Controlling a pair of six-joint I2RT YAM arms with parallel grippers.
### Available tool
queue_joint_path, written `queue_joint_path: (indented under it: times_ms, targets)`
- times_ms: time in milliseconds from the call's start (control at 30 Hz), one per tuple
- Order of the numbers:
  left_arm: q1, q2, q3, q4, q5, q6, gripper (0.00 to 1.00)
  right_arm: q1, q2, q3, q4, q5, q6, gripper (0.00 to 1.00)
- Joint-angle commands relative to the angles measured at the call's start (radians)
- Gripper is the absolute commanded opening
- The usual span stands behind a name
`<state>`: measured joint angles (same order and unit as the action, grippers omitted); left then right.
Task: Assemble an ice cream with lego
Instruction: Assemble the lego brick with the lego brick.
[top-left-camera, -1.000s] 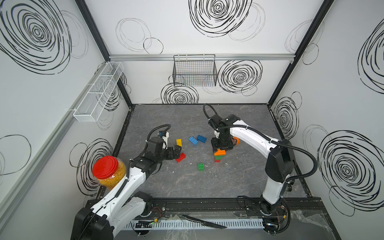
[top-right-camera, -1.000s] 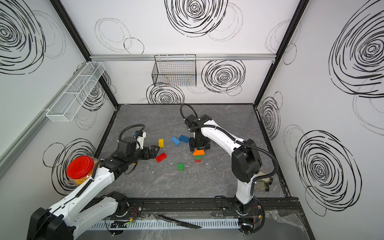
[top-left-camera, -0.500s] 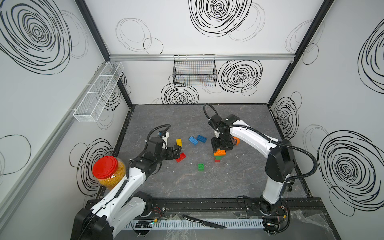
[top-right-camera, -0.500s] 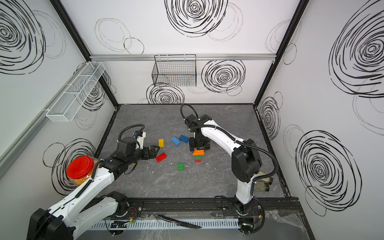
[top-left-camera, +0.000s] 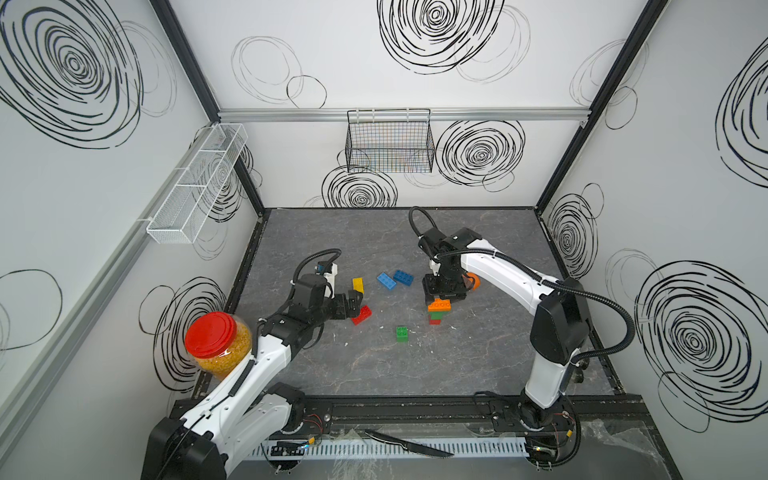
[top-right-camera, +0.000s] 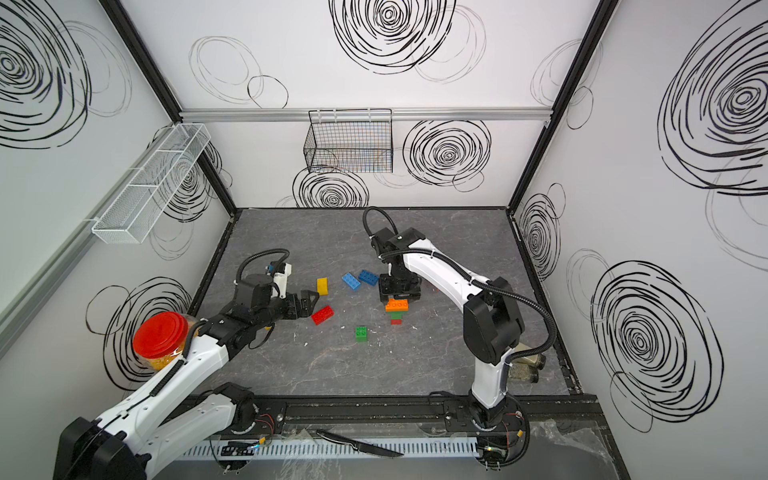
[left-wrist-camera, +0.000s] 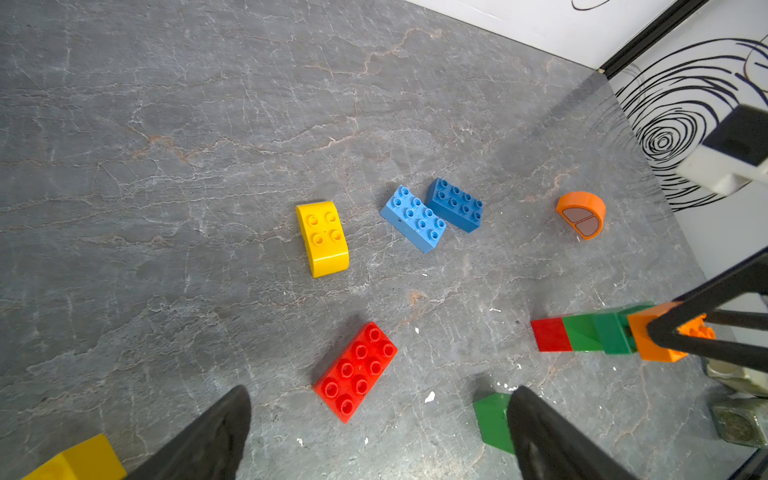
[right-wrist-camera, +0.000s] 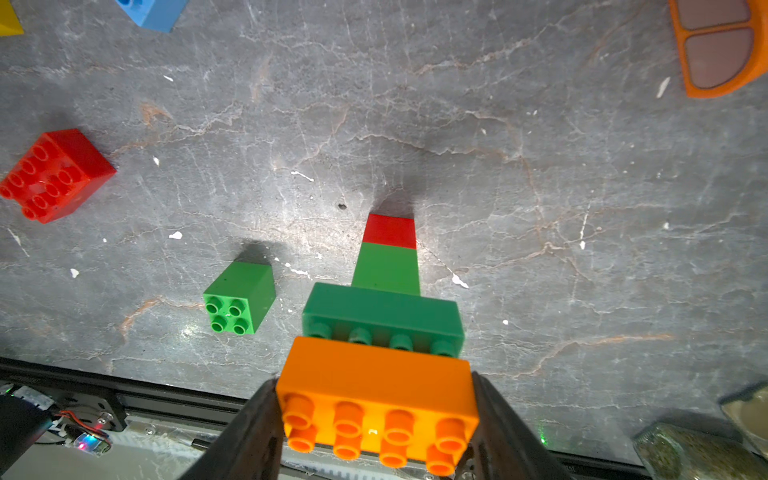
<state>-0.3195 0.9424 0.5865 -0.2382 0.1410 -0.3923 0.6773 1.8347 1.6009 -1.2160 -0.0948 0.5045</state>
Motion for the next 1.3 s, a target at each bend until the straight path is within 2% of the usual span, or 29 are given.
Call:
queue_joint_path:
  times_ms: [0,733,1100,1267]
  targets:
    - [0.009,-0.014,0.016,0.002,-0.008,0.009,0.99,-0.005,0.011,0.03,-0.017,0.004,0.011,0.43]
    - [0.009,-0.014,0.018,0.003,-0.008,0.009,0.99,-0.005,0.022,0.0,-0.022,0.008,0.001,0.43]
    - [0.008,-0.022,0.016,-0.003,-0.012,0.009,0.99,-0.01,0.023,-0.099,0.051,0.008,-0.006,0.42]
    - [0.008,-0.018,0.017,-0.001,-0.012,0.007,0.99,-0.01,0.046,-0.099,0.037,0.048,-0.007,0.4]
